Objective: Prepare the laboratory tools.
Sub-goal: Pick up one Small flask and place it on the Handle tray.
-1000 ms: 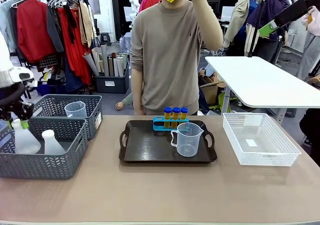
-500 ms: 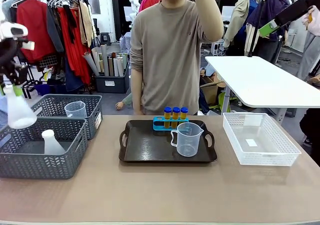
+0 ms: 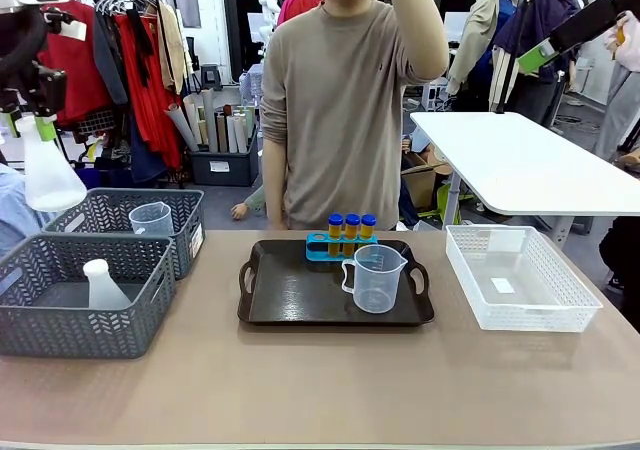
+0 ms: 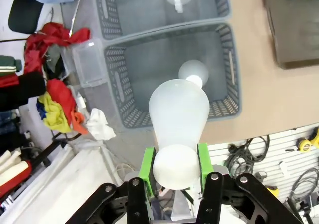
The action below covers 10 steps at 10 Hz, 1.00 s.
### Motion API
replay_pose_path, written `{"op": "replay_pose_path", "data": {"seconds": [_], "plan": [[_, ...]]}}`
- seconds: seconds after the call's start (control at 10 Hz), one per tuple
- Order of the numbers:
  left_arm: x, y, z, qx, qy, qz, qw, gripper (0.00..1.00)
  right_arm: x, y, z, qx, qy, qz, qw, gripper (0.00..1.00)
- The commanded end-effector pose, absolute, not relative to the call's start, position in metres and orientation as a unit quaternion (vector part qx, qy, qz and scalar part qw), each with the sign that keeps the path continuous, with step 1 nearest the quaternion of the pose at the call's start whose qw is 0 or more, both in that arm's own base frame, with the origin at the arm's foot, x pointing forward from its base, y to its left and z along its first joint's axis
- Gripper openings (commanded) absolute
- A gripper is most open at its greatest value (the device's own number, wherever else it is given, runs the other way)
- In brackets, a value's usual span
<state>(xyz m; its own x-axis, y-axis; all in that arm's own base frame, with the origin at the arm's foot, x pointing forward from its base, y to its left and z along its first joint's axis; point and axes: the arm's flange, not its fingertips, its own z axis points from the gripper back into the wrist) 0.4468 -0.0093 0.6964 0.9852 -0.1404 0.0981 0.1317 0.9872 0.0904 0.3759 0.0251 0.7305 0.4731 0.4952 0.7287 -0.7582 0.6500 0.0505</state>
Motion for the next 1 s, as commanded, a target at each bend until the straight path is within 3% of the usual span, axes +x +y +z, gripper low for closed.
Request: {"op": "replay_pose_path", "data": {"seconds": [0.0,0.6,0.9], "plan": [[0.449,-0.004,0.69,0.043,-0.05,-0.062,0.996,0.0,0.375,0.025,0.732,0.189,-0.352,0.377,0.835,1.0],[0.452,-0.007,0.689,0.041,-0.045,-0.065,0.996,0.0,0.375,0.025,0.732,0.189,-0.352,0.377,0.835,1.0],[0.453,-0.039,0.729,0.053,-0.054,-0.117,0.99,0.0,0.375,0.025,0.732,0.189,-0.352,0.377,0.835,1.0]]}}
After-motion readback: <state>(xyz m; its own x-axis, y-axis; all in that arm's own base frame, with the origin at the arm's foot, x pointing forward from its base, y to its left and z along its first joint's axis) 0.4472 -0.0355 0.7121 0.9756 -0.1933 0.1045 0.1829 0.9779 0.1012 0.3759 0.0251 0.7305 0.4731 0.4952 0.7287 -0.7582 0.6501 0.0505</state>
